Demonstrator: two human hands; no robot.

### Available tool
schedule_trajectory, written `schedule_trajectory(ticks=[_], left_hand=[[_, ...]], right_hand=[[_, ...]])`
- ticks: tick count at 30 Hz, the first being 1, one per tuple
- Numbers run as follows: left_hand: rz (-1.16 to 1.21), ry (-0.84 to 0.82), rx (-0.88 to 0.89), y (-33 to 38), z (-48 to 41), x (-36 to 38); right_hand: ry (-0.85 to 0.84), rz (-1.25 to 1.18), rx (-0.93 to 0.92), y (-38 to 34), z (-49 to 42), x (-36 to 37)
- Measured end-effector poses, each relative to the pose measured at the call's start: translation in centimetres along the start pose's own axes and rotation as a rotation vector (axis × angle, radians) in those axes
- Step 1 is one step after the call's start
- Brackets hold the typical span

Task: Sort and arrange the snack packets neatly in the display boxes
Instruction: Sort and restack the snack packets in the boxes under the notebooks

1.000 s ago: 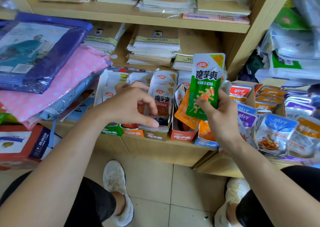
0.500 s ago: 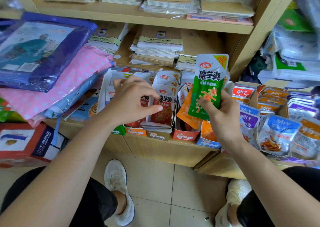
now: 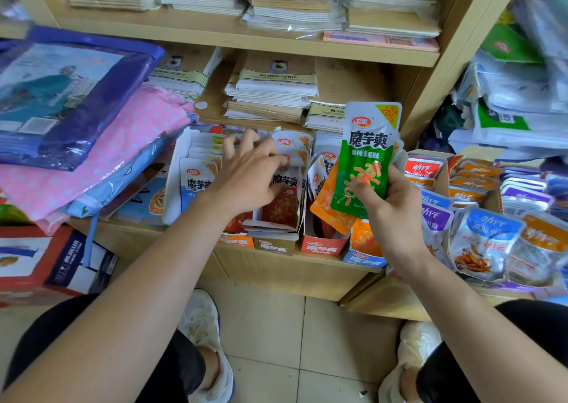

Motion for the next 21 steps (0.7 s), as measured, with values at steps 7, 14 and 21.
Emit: schedule_trajectory(ticks=[7, 14, 21], left_hand=[[0.290, 0.138, -0.020, -0.9, 1.2, -1.7], [0.702, 0.009, -0.058, -0.9, 5.2, -4.5], [0.812, -0.297, 0.069, -0.2, 6.6, -3.7]], right_hand=[[0.005, -0.008, -0.002, 0.0, -0.1, -0.2], [0.000, -0.020, -0.013, -0.2, -0.5, 0.4], [-0.033, -0.026, -0.002, -0.1, -0.2, 0.7]])
Point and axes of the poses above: each hand's wrist, its own z-axis away from the middle knuckle, its own x-axis out of the palm, y = z × x, the point moved 2 cm from there along -z, towards the middle knuckle, and after that the axes turned 8 degrees about x, right-handed, at the moved point
